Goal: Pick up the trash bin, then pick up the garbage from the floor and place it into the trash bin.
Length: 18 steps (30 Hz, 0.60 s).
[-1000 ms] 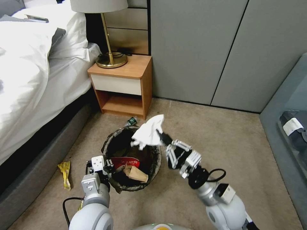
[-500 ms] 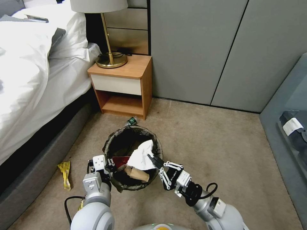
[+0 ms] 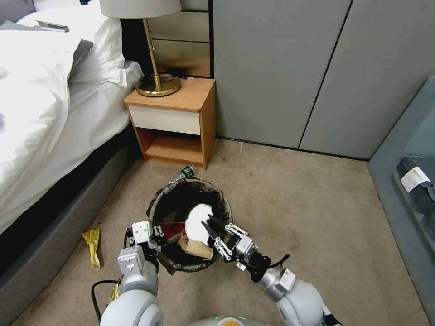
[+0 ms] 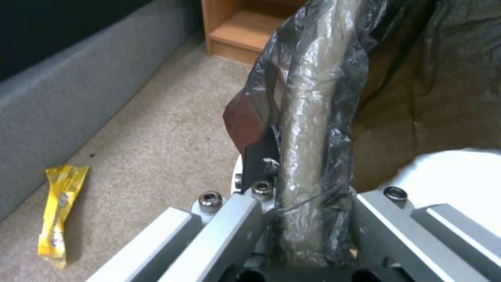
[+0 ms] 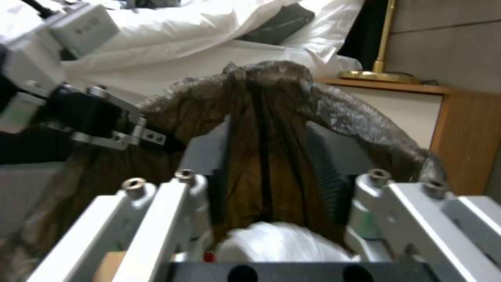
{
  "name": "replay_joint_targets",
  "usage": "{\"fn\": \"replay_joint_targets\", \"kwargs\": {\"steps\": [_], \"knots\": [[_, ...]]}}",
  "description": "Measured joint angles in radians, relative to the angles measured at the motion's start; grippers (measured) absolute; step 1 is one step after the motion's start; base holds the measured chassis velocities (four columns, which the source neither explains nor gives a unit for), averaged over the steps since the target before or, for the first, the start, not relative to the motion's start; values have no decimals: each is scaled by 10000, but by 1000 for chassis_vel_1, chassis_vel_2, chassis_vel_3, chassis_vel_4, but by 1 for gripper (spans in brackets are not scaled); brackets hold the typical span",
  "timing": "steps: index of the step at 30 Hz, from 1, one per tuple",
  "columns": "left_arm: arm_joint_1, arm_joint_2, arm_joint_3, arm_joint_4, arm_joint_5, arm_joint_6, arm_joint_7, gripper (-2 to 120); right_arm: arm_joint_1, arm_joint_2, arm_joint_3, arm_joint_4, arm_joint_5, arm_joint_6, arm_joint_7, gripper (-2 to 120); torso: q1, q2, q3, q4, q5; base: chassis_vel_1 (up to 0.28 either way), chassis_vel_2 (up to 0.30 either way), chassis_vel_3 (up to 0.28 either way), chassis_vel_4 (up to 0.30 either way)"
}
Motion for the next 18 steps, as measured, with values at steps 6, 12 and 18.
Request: {"fn": "replay_joint_targets", "kwargs": {"steps": [6,12,18], "knots": [[92,-23,94,-60,53,-12,13,0,242,75,-221,-47,-45,-330,389,62,0,0,0,0,0,0,0,0,0],[105,-14,115,-78,68,-16,18,0,248,58,-281,44,-56,-405,449,80,0,0,0,0,0,0,0,0,0],[45,25,57,29,60,-20,22,0,-105,-6,83,893,-125,-95,538,99,0,0,0,-1,1,0,0,0,0]]}}
